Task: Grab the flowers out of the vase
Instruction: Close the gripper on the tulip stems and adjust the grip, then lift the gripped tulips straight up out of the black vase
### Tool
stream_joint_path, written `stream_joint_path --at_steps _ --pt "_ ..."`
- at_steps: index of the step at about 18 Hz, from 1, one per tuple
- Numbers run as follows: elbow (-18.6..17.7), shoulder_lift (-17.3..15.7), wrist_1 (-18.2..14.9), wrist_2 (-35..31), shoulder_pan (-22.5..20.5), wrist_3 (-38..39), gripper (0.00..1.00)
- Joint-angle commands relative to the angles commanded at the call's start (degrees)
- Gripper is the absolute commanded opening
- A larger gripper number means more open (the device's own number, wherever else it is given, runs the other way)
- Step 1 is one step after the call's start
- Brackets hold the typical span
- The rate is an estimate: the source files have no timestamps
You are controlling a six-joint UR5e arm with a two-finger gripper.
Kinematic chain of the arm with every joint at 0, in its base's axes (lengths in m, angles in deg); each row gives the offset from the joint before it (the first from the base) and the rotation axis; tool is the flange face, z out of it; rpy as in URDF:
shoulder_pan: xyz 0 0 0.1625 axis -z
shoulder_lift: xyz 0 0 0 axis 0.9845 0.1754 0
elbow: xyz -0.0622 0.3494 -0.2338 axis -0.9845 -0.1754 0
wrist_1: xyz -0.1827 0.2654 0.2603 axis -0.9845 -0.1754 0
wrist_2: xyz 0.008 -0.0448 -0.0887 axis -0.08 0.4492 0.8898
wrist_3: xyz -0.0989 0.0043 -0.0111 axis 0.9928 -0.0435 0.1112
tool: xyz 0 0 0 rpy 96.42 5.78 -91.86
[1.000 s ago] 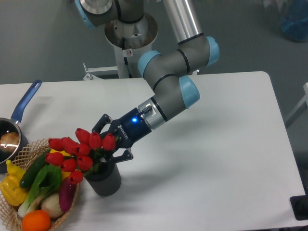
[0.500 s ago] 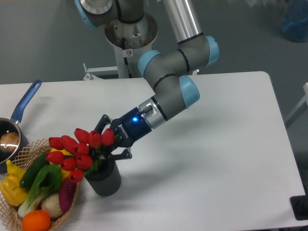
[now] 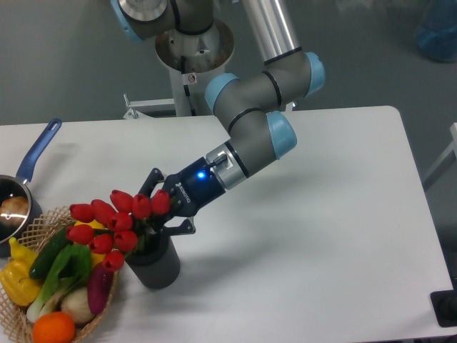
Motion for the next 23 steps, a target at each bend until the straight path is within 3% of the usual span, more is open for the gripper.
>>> stream_joint_path --at_steps 23 --pt "0.1 -3.9 -0.3 11.2 -1.6 0.6 0.34"
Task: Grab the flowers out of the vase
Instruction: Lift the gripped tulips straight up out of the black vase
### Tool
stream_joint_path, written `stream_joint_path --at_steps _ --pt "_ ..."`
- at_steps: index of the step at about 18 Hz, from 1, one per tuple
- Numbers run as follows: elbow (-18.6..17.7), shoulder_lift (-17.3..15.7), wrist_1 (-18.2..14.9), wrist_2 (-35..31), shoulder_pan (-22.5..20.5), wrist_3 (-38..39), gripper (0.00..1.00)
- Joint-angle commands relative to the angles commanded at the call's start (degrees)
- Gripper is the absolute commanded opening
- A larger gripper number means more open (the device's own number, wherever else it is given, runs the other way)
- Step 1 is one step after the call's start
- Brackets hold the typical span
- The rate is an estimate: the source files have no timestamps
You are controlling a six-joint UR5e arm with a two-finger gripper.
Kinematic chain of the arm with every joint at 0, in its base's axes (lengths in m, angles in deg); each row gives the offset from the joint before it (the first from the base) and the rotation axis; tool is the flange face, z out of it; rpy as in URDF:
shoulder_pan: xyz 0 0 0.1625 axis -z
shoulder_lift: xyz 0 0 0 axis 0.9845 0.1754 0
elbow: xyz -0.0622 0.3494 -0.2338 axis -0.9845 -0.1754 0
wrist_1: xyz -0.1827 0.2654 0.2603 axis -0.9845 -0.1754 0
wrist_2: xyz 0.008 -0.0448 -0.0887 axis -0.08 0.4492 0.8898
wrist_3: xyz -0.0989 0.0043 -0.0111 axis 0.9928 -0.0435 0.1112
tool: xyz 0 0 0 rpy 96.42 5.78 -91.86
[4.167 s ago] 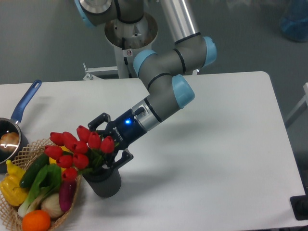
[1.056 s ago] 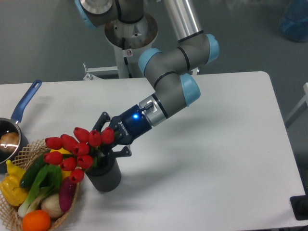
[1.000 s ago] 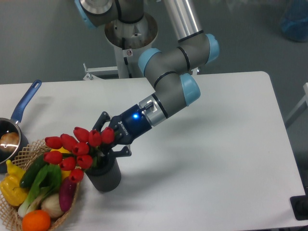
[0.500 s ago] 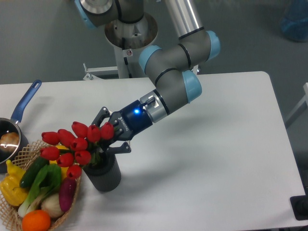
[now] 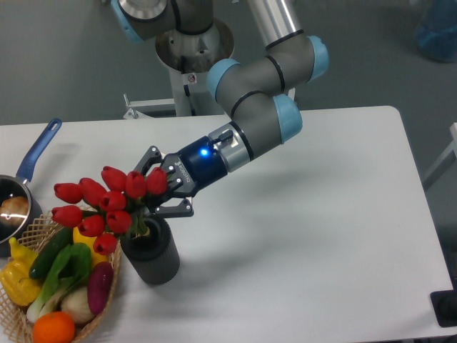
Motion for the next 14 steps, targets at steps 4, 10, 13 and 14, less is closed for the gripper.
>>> stream_joint_path --at_steps 4,10,13,14 --pt "0.0 -0.6 0.0 2.2 -0.5 0.1 0.34" --pt "-0.1 -1.0 -0.1 3.9 -0.8 0.2 0.34" --pt "-0.1 -1.6 -0.1 5.6 -1.1 0.4 0.34" --pt "-0.1 -1.7 -0.2 6.9 -1.2 0.4 0.34"
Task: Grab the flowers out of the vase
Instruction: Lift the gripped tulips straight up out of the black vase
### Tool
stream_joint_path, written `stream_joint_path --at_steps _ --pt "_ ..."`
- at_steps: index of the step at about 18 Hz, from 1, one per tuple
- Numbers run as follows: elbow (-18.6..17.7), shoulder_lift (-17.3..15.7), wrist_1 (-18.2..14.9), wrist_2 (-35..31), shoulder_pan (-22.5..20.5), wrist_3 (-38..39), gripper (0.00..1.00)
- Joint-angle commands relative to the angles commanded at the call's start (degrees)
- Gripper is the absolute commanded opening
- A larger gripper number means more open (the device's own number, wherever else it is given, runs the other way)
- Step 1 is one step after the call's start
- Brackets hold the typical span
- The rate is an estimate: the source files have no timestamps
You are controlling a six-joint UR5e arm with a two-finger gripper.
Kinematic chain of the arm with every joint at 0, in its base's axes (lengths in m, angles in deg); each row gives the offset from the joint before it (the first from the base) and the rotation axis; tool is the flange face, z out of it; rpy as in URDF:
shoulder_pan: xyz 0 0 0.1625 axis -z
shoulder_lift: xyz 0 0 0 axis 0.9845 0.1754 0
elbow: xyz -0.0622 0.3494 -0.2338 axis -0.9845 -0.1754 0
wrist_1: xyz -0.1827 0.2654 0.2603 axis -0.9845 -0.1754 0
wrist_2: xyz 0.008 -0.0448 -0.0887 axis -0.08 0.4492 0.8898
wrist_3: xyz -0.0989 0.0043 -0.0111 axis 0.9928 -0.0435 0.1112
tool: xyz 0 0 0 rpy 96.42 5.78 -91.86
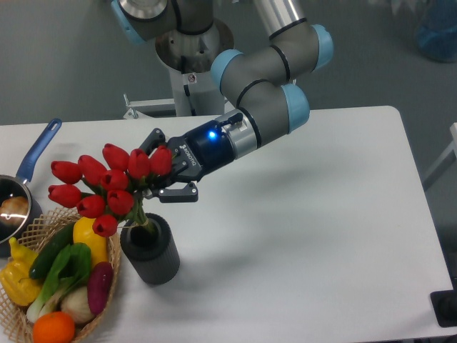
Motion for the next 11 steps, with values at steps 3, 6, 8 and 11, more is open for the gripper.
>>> stream_joint_path --at_steps 3,6,8,11 --pt "0.0 -0.4 0.0 0.7 -0.3 0.0 0.34" --pt "0.0 -0.4 0.0 1.2 -0.4 0.0 0.34" --pt "0.0 -0.5 0.0 2.8 -0.9 0.0 0.34" --pt "0.1 -1.1 -0.1 5.5 -1.8 0.0 0.34"
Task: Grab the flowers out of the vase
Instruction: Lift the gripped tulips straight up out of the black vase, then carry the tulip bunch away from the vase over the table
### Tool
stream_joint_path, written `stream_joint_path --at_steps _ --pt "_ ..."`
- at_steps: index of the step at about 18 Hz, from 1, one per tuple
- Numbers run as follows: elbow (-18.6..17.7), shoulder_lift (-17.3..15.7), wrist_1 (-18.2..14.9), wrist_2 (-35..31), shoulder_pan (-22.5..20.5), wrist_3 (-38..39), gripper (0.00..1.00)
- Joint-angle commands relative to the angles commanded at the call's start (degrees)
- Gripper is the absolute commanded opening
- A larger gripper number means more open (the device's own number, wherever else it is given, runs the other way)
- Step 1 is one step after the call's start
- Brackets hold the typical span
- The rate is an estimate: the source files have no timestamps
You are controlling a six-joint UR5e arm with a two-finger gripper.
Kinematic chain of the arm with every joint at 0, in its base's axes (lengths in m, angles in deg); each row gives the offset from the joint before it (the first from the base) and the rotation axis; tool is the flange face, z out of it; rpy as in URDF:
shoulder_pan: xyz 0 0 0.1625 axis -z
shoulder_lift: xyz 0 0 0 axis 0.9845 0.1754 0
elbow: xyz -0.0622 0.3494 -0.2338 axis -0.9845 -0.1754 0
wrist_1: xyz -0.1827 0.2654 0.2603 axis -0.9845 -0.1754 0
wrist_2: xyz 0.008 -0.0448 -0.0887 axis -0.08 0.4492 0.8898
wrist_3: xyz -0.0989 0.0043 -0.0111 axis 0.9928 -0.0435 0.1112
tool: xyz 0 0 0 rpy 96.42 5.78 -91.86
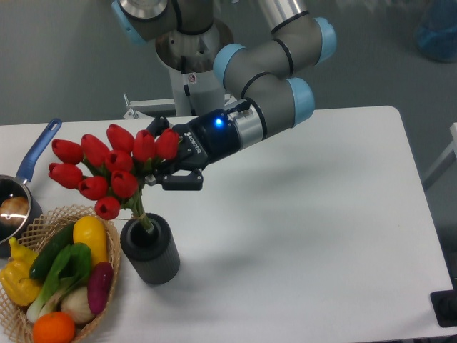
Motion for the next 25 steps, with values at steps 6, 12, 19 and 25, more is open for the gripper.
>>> stream_joint_path --at_steps 6,12,19,25 --pt "-0.1 -0.1 -0.1 1.2 0.1 0.0 0.34" --pt "-0.5 0.0 -0.2 5.4 -0.4 -0.2 0.34" --pt "-1.3 -0.1 -0.2 9.1 -1.2 -0.5 0.34" --pt "-1.3 -0.2 -0.3 9.7 -1.8 -0.5 0.34"
